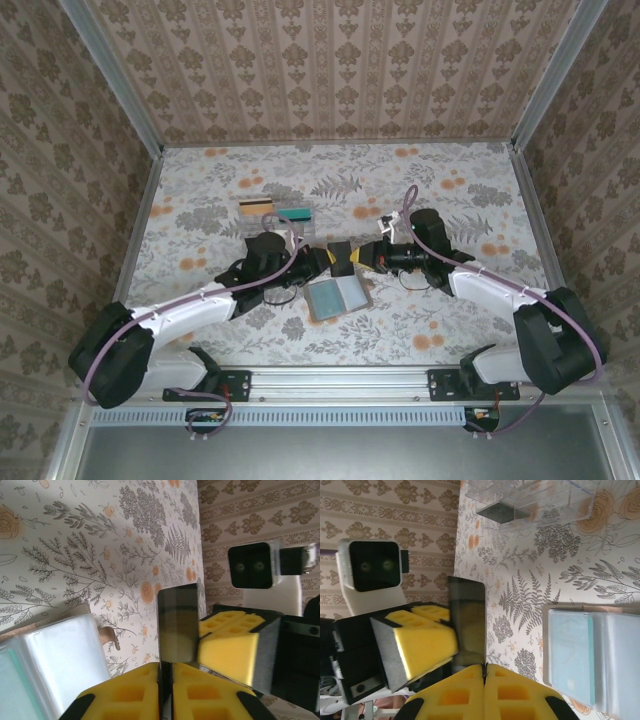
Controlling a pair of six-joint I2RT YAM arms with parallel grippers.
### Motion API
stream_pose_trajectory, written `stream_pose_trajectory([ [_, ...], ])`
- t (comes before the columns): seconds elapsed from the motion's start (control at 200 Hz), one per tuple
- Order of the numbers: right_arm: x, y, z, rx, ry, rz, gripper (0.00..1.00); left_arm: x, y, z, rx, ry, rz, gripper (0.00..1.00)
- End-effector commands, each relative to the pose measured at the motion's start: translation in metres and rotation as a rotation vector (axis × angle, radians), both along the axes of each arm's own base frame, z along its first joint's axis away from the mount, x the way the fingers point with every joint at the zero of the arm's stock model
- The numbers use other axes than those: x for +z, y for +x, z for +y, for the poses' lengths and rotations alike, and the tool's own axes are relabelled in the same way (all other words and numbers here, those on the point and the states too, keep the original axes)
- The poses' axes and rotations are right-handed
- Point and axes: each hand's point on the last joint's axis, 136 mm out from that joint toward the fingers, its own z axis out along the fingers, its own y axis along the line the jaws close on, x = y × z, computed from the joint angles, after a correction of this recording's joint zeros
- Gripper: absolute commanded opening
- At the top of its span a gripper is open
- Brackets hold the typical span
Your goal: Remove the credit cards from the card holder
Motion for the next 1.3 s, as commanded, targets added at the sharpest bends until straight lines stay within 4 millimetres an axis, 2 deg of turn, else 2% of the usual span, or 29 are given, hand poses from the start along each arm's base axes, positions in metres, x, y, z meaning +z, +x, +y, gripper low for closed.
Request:
stream_pose_trajectory([
  [0.0, -0.002, -0.004, 0.003, 0.026, 0.004, -0.007, 0.23, 0.027, -0.002, -0.007, -0.035, -0.056, -0.06, 0.07],
  [0.05, -0.004, -0.004, 0.002, 0.025, -0.007, -0.005, 0.46, 0.027, -0.002, -0.006, -0.034, -0.051, -0.06, 0.05],
  [0.24, -0.012, -0.004, -0.005, 0.009, -0.069, -0.006, 0.76, 0.023, -0.005, 0.002, -0.033, 0.002, -0.063, 0.02],
  [0.4, -0.015, -0.006, -0.014, -0.009, -0.147, -0.024, 0.88, 0.011, -0.008, 0.023, -0.043, 0.171, -0.073, 0.0],
  [0.54, -0.014, -0.009, -0.022, -0.019, -0.202, -0.05, 0.95, 0.002, -0.008, 0.058, -0.07, 0.431, -0.12, 0.0],
  [0.565, -0.013, -0.009, -0.023, -0.021, -0.208, -0.055, 0.99, 0.002, -0.008, 0.065, -0.076, 0.477, -0.135, 0.0],
  [0.77, -0.007, -0.011, -0.031, -0.047, -0.251, -0.086, 1.0, 0.011, 0.012, 0.128, -0.07, 0.892, -0.345, 0.0],
  [0.855, -0.003, -0.012, -0.034, -0.053, -0.267, -0.102, 1.0, 0.018, 0.022, 0.145, -0.103, 1.051, -0.472, 0.0],
  [0.965, 0.004, -0.013, -0.038, -0.059, -0.287, -0.128, 1.0, 0.027, 0.033, 0.158, -0.209, 1.238, -0.658, 0.0],
  [1.065, 0.012, -0.015, -0.042, -0.065, -0.3, -0.157, 1.0, 0.026, 0.034, 0.16, -0.383, 1.357, -0.826, 0.0],
  [1.19, 0.017, -0.017, -0.045, -0.075, -0.306, -0.175, 1.0, 0.021, 0.038, 0.161, -0.547, 1.456, -0.987, 0.0],
  [1.295, 0.021, -0.019, -0.047, -0.08, -0.308, -0.189, 1.0, 0.01, 0.037, 0.157, -0.684, 1.46, -1.089, 0.0],
])
